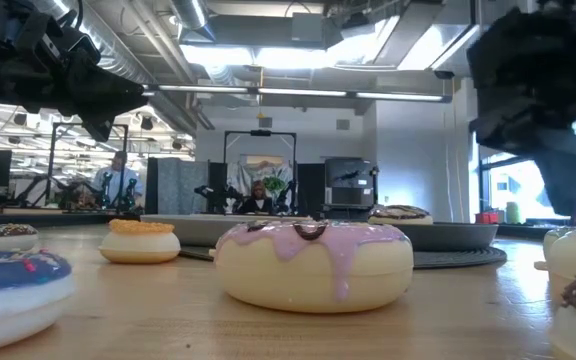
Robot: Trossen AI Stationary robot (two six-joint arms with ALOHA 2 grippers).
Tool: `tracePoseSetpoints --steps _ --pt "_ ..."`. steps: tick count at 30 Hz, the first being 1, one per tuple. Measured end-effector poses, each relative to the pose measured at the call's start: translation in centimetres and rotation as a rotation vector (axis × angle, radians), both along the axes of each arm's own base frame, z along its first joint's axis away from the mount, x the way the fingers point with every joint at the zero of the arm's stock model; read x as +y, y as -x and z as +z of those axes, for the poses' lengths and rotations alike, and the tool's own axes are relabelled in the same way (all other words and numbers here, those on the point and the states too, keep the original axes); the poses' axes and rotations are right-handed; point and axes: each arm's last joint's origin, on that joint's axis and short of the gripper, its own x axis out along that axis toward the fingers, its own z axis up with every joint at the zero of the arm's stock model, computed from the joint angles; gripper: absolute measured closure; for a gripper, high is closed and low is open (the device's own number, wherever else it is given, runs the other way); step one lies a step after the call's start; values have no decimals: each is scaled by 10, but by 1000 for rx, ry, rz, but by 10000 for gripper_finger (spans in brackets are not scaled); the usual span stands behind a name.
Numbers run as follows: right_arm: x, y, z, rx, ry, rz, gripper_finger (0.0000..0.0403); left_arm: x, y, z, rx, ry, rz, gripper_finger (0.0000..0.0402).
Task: Pick & Place donuts
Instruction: Put the large light green donut on the black plate
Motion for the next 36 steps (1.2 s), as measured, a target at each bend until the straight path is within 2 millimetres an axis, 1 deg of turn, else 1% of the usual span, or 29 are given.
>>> tracePoseSetpoints --steps 4,10,15,20,22,26,30,33,36 --pt "3 5 -7 -18 33 -9 262 0 0 0 0 0 0 313" --pt "5 5 -12 -50 18 -3 292 0 0 0 0 0 0 313" --pt "5 5 -26 -59 27 39 312 0 0 0 0 0 0 313" --pt "5 4 -27 -58 36 36 328 0 0 0 0 0 0 313" --pt "6 3 -25 -60 35 37 344 0 0 0 0 0 0 313" --pt "7 2 -22 -50 41 38 389 0 0 0 0 -2 0 313" --pt "8 0 -13 -14 53 19 392 0 0 0 2 -16 0 313" --pt "9 -3 2 -12 63 41 396 0 0 0 2 -16 0 313" --pt "8 -9 24 -72 92 60 397 0 0 0 2 -17 0 313"
